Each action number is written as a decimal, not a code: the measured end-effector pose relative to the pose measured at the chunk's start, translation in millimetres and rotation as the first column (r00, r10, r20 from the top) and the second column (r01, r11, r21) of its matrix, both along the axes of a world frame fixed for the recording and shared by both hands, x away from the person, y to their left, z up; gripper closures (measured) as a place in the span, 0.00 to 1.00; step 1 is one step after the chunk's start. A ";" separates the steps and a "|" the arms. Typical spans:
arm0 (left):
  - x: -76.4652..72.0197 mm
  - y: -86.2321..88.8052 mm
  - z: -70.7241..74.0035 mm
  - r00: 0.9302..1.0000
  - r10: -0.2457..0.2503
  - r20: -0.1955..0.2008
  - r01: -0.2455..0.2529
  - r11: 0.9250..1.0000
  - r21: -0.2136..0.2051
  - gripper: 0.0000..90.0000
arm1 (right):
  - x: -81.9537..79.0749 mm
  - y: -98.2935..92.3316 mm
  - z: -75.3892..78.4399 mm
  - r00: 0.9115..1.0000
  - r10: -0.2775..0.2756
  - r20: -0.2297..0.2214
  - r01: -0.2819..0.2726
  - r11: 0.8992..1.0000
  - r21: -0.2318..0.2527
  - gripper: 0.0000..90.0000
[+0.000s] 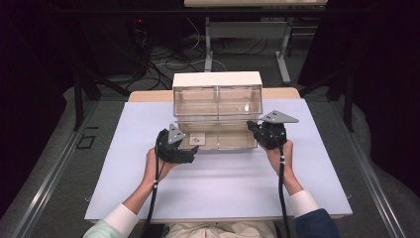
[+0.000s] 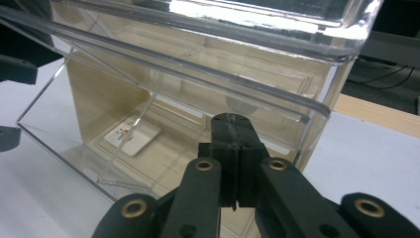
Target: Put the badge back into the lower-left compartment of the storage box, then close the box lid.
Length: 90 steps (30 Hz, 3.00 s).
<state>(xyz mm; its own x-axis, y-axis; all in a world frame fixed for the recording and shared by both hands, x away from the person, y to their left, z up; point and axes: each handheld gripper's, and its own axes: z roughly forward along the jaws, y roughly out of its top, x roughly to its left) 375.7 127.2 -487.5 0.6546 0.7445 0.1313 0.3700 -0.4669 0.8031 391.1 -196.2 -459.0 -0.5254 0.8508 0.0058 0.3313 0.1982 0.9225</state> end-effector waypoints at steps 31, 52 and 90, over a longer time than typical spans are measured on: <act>-45.9 47.1 -14.0 0.998 0.014 -0.068 -0.012 1.000 0.022 0.02 | -0.2 0.6 0.8 1.000 -0.005 -0.011 0.005 1.000 0.002 1.00; -64.8 85.4 -23.7 0.993 0.070 -0.096 -0.068 0.998 0.018 0.00 | -1.0 0.7 1.1 1.000 -0.004 -0.007 0.004 1.000 -0.002 1.00; -75.5 107.9 -30.9 0.986 0.104 -0.127 -0.101 0.994 0.033 0.00 | -3.4 1.1 4.1 0.999 0.005 -0.040 -0.005 1.000 -0.004 1.00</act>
<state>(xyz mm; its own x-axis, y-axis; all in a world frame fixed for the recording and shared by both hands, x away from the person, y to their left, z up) 300.2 235.1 -518.4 0.5876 0.8059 0.0722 0.5161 -0.4420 0.7337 387.7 -195.1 -455.0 -0.5290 0.8483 0.0239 0.3670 0.2033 0.9078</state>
